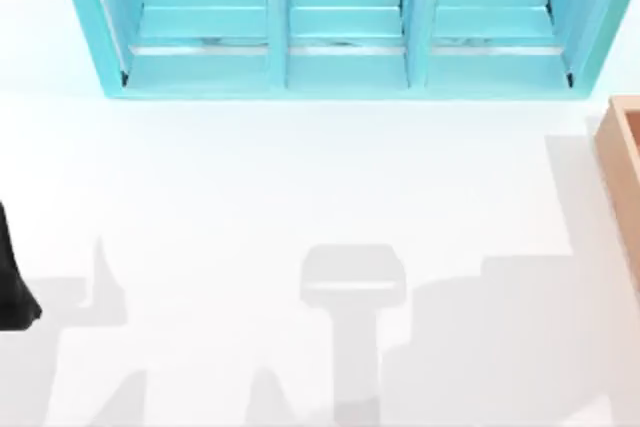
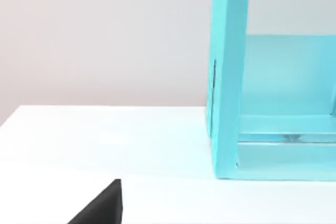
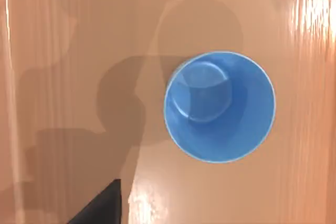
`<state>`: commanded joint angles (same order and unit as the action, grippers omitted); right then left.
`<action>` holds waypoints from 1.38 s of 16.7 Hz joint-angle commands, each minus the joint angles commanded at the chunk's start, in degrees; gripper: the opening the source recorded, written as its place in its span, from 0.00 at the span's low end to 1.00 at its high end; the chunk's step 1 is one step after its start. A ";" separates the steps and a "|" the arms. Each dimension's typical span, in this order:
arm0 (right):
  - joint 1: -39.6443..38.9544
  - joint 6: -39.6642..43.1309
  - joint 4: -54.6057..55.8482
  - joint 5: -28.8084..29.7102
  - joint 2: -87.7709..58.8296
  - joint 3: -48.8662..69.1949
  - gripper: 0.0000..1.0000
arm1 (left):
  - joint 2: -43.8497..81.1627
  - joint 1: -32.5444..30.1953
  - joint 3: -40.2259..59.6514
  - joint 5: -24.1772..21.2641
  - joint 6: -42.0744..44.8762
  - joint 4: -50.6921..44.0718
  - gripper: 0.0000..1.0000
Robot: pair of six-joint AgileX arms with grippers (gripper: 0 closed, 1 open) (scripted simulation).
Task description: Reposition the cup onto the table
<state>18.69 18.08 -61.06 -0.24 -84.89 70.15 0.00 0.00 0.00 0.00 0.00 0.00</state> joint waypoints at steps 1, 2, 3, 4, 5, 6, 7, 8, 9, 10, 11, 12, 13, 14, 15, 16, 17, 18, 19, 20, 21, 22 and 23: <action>0.85 0.83 -2.68 0.01 -3.86 3.28 1.00 | 0.00 0.00 0.00 0.00 0.00 0.00 1.00; 1.61 1.57 -5.06 0.02 -7.33 6.23 1.00 | 0.00 0.00 0.00 0.00 0.00 0.00 1.00; 2.29 2.21 -7.13 0.04 -10.30 8.82 1.00 | 0.00 0.00 0.00 0.00 0.00 0.00 1.00; 2.86 2.76 -8.88 0.06 -12.72 11.01 1.00 | 0.00 0.00 0.00 0.00 0.00 0.00 1.00; 3.32 3.19 -10.27 0.07 -14.59 12.80 1.00 | 0.00 0.00 0.00 0.00 0.00 0.00 1.00; 3.65 3.50 -11.27 0.08 -15.96 14.13 1.00 | 0.00 0.00 0.00 0.00 0.00 0.00 1.00; 3.86 3.69 -11.88 0.08 -16.83 14.92 1.00 | 0.00 0.00 0.00 0.00 0.00 0.00 1.00; 3.93 3.75 -12.09 0.08 -17.14 15.18 1.00 | 0.00 0.00 0.00 0.00 0.00 0.00 1.00; 3.93 3.75 -12.09 0.08 -17.14 15.18 1.00 | 0.00 0.00 0.00 0.00 0.00 0.00 1.00; 3.93 3.75 -12.09 0.08 -17.14 15.18 1.00 | 0.00 0.00 0.00 0.00 0.00 0.00 1.00; 3.93 3.75 -12.09 0.08 -17.14 15.18 1.00 | 0.00 0.00 0.00 0.00 0.00 0.00 1.00; 3.63 3.69 -11.95 0.09 -16.97 15.02 1.00 | 0.00 0.00 0.00 0.00 0.00 0.00 1.00; 3.65 3.67 -11.78 0.09 -17.02 14.85 1.00 | 0.00 0.00 0.00 0.00 0.00 0.00 1.00; 3.69 3.62 -11.04 0.09 -17.19 14.14 1.00 | 0.00 0.00 0.00 0.00 0.00 0.00 1.00; 3.71 3.56 -9.72 0.09 -17.50 12.98 1.00 | 0.00 0.00 0.00 0.00 0.00 0.00 1.00; 3.71 3.51 -7.79 0.09 -17.95 11.45 1.00 | 0.00 0.00 0.00 0.00 0.00 0.00 1.00; 3.69 3.48 -5.31 0.09 -18.52 9.65 1.00 | 0.00 0.00 0.00 0.00 0.00 0.00 1.00; 3.67 3.45 -2.43 0.09 -19.18 7.69 1.00 | 0.00 0.00 0.00 0.00 0.00 0.00 1.00; 3.63 3.41 0.59 0.10 -19.87 5.62 1.00 | 0.00 0.00 0.00 0.00 0.00 0.00 1.00; 3.57 3.37 3.48 0.09 -20.54 3.59 1.00 | 0.00 0.00 0.00 0.00 0.00 0.00 1.00; 3.53 3.34 5.98 0.07 -21.18 1.73 1.00 | 0.00 0.00 0.00 0.00 0.00 0.00 1.00; 3.52 3.35 7.86 0.06 -21.73 0.20 1.00 | 0.00 0.00 0.00 0.00 0.00 0.00 1.00; 3.58 3.38 9.14 0.08 -22.16 -0.88 1.00 | 0.00 0.00 0.00 0.00 0.00 0.00 1.00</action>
<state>22.27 21.46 -51.92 -0.16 -107.04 69.28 0.00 0.00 0.00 0.00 0.00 0.00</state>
